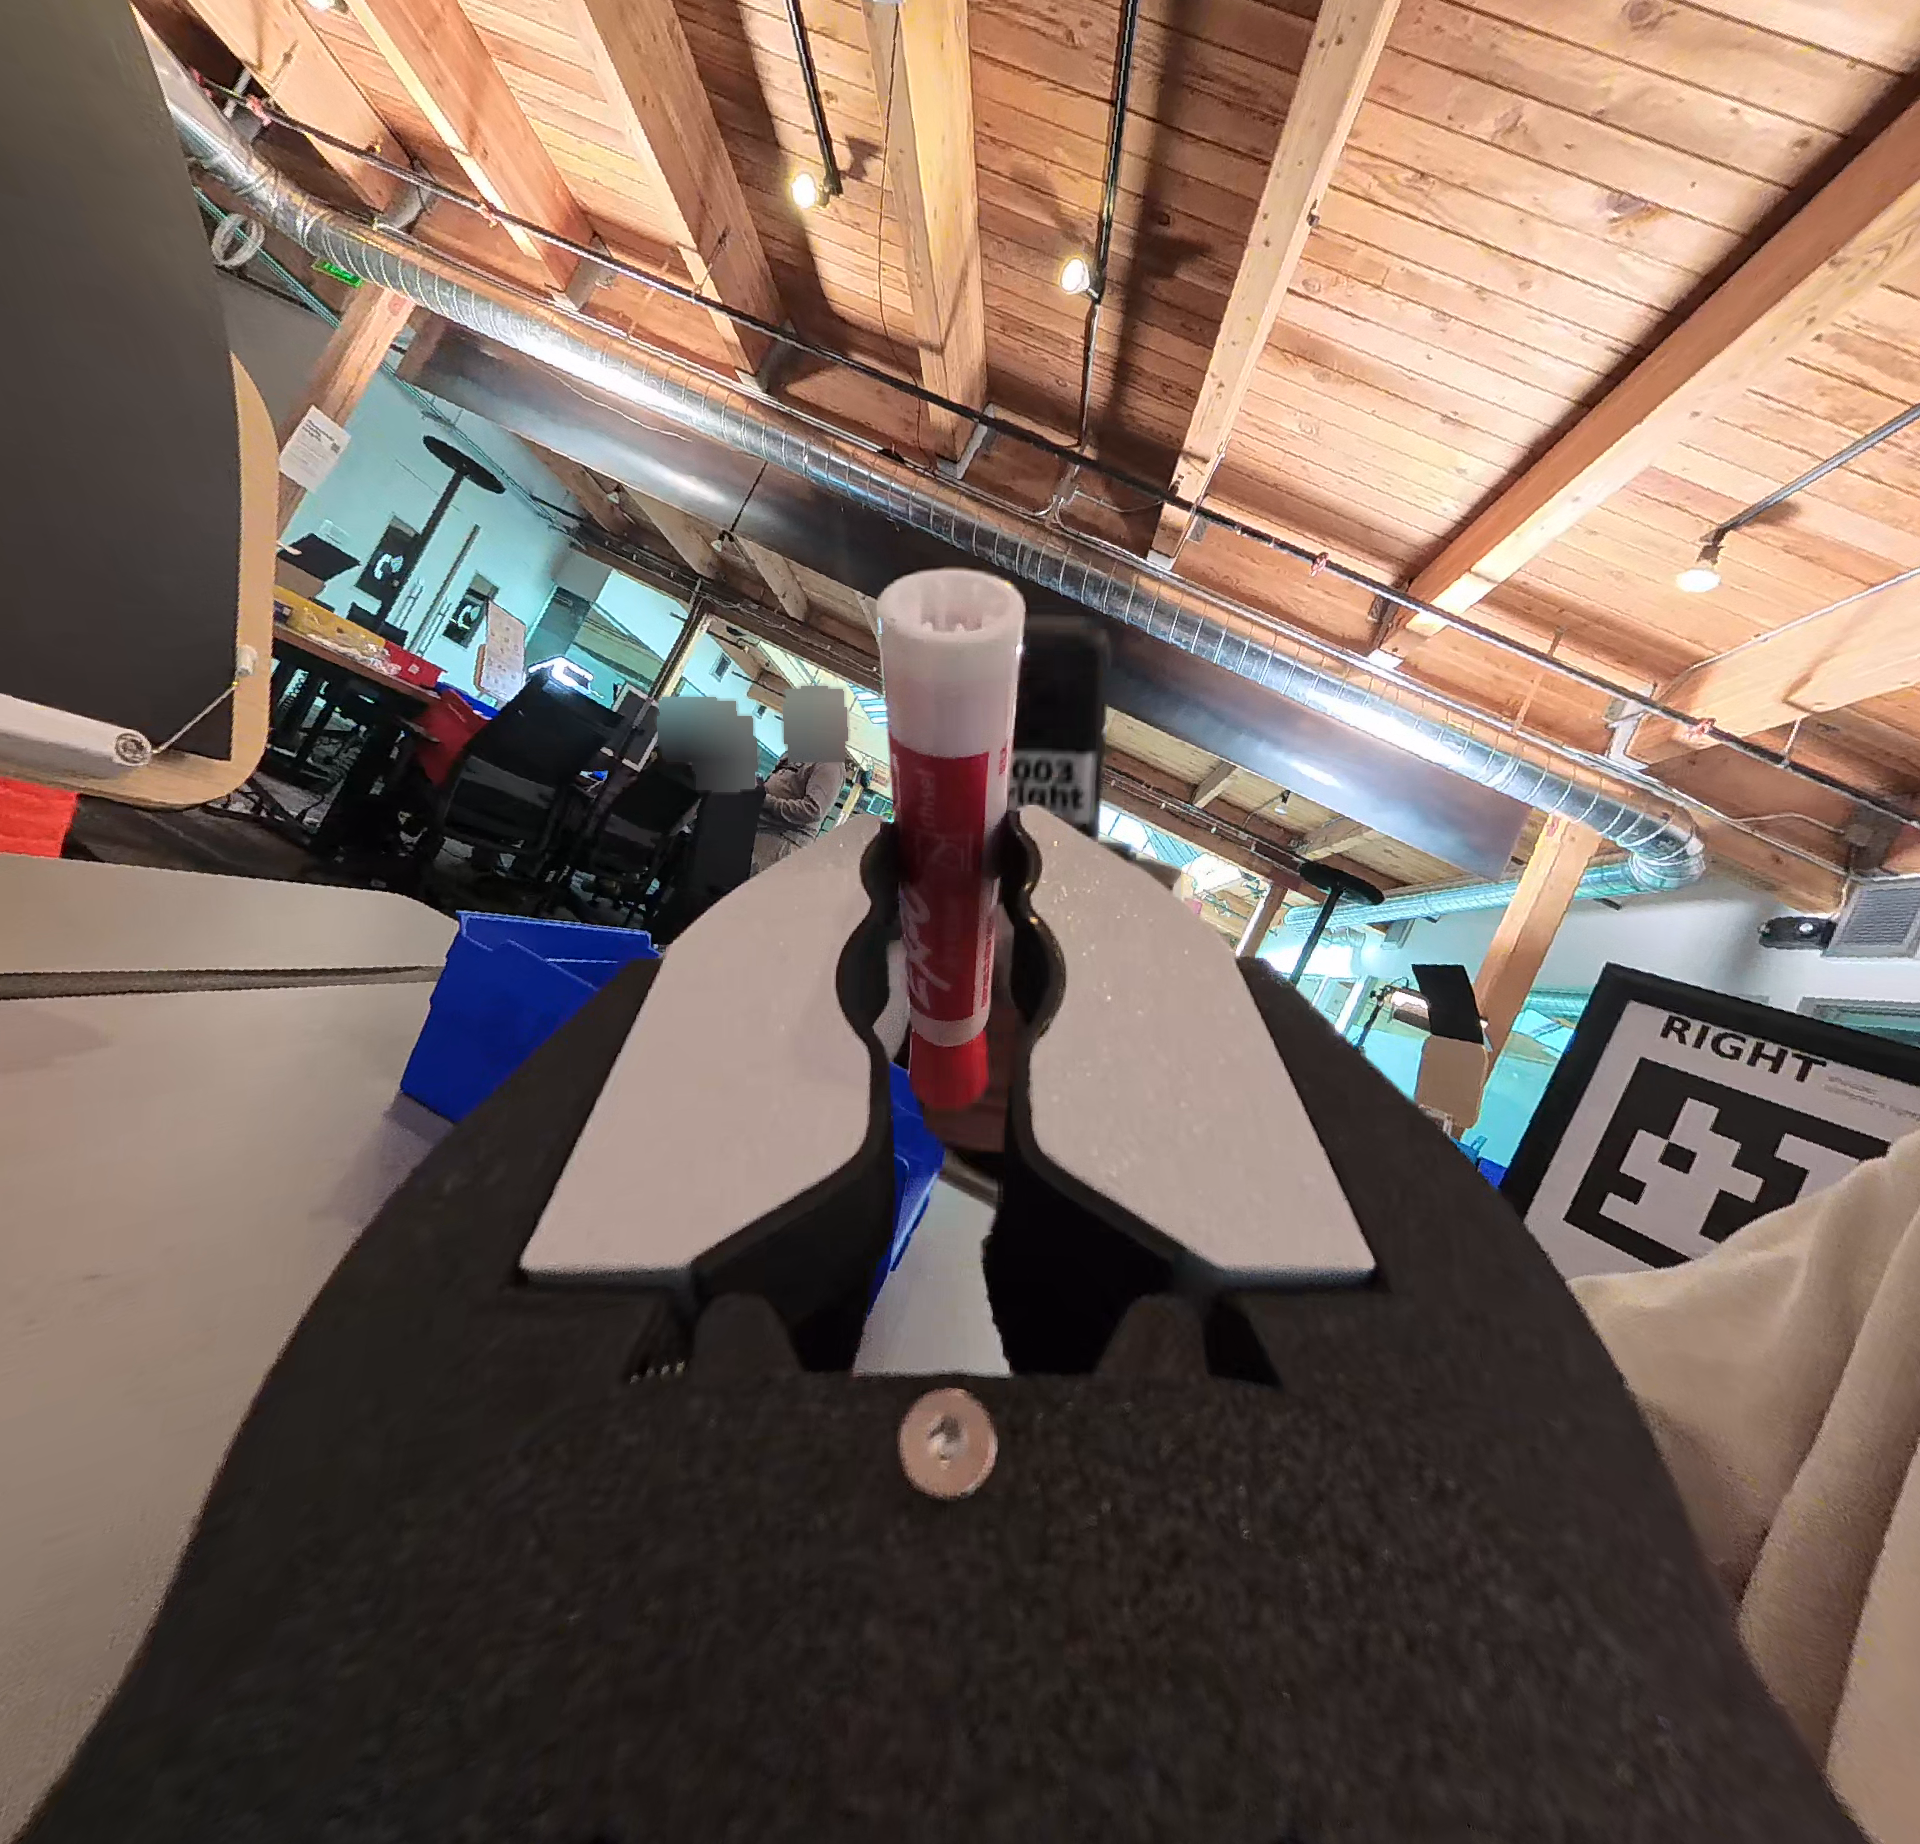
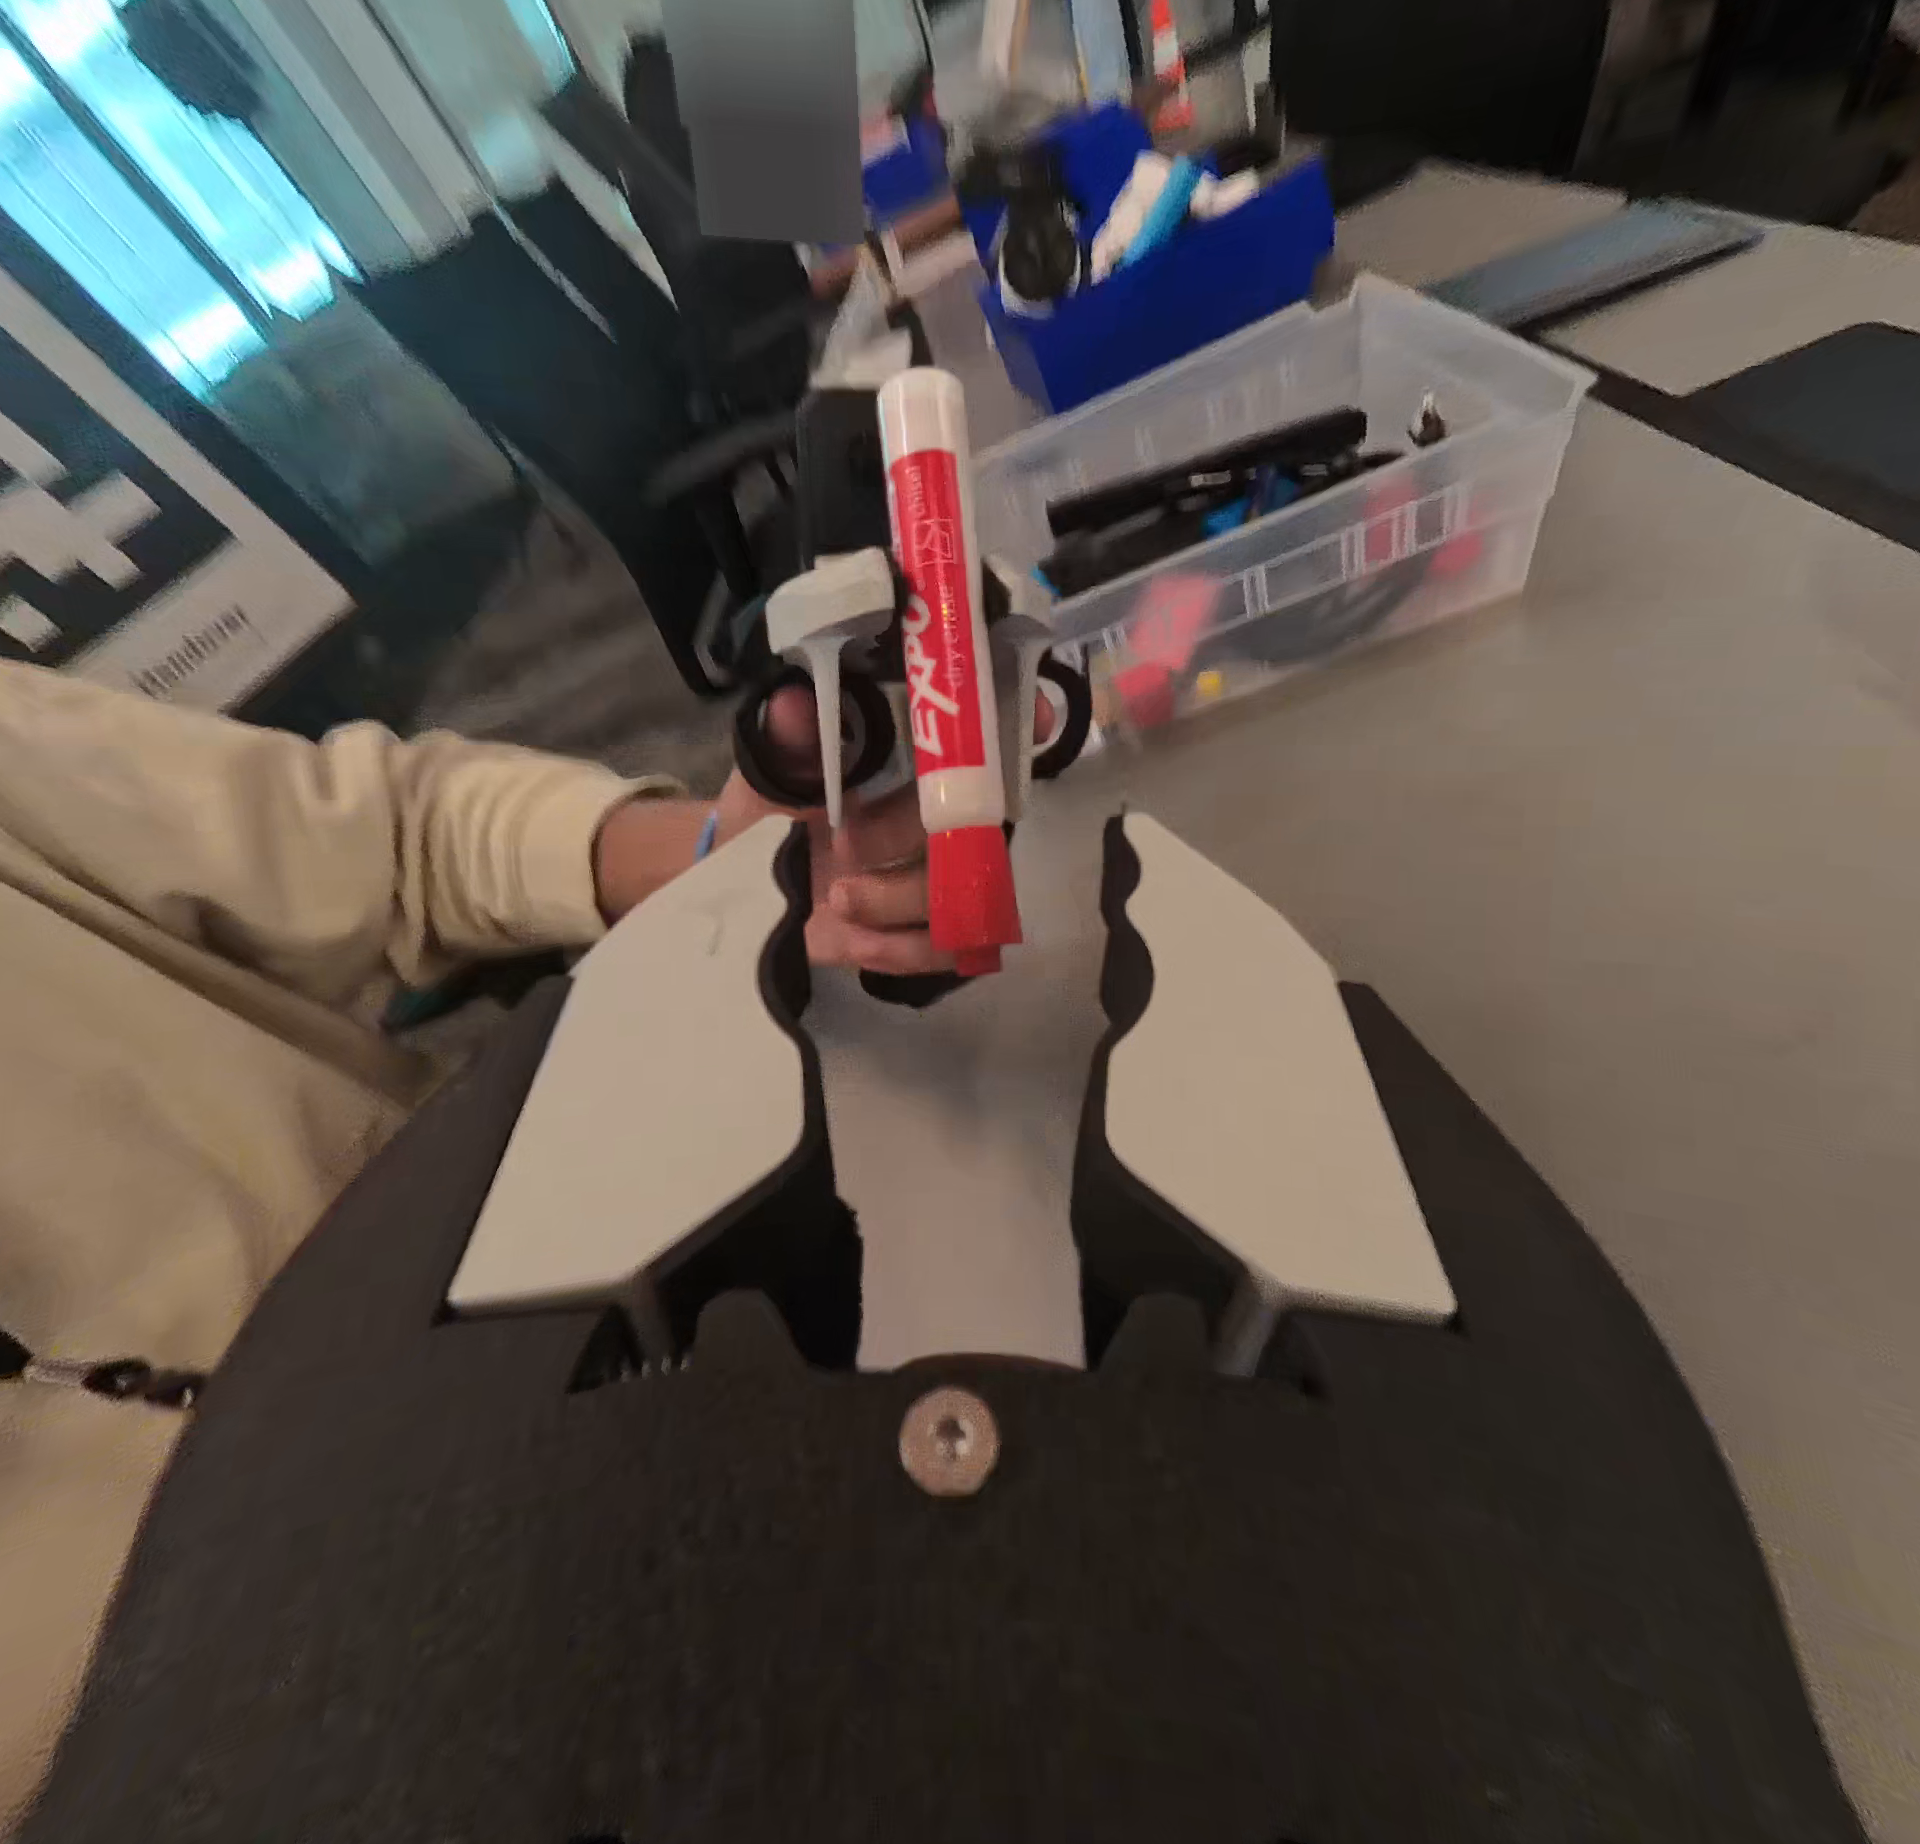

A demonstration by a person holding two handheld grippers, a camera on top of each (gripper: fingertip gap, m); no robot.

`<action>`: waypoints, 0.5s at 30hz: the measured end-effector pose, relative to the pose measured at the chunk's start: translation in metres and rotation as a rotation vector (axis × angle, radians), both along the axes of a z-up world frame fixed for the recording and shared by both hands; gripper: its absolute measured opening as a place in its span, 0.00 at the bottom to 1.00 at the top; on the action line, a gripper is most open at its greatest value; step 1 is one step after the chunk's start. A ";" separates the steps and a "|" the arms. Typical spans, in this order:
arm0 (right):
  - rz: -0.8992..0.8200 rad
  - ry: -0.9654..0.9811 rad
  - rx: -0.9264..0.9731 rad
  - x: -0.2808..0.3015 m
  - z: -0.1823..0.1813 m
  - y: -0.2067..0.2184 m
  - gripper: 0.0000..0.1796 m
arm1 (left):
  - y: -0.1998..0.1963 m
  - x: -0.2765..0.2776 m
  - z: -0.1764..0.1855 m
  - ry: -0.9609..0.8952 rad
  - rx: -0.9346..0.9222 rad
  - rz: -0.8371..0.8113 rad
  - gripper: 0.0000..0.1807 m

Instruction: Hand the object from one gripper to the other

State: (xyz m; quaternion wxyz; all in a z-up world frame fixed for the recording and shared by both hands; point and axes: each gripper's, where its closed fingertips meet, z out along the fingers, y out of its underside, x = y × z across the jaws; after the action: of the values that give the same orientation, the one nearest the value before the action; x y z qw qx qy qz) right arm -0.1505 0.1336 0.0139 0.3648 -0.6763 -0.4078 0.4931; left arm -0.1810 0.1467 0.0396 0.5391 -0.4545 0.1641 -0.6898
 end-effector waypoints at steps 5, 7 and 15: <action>0.217 -0.266 0.054 -0.012 0.000 -0.008 0.28 | -0.003 0.003 0.001 0.007 0.015 -0.003 0.10; 0.293 -0.321 0.005 -0.020 0.001 -0.009 0.26 | -0.005 0.004 0.002 0.000 0.018 0.002 0.10; 0.327 -0.445 0.032 -0.035 -0.009 0.006 0.11 | 0.002 0.004 -0.006 0.071 -0.027 0.043 0.11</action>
State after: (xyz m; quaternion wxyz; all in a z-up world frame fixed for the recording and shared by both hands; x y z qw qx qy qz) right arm -0.1860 0.1395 0.0048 0.1924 -0.6874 -0.5896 0.3780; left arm -0.1770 0.1483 0.0334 0.5415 -0.4897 0.1639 -0.6635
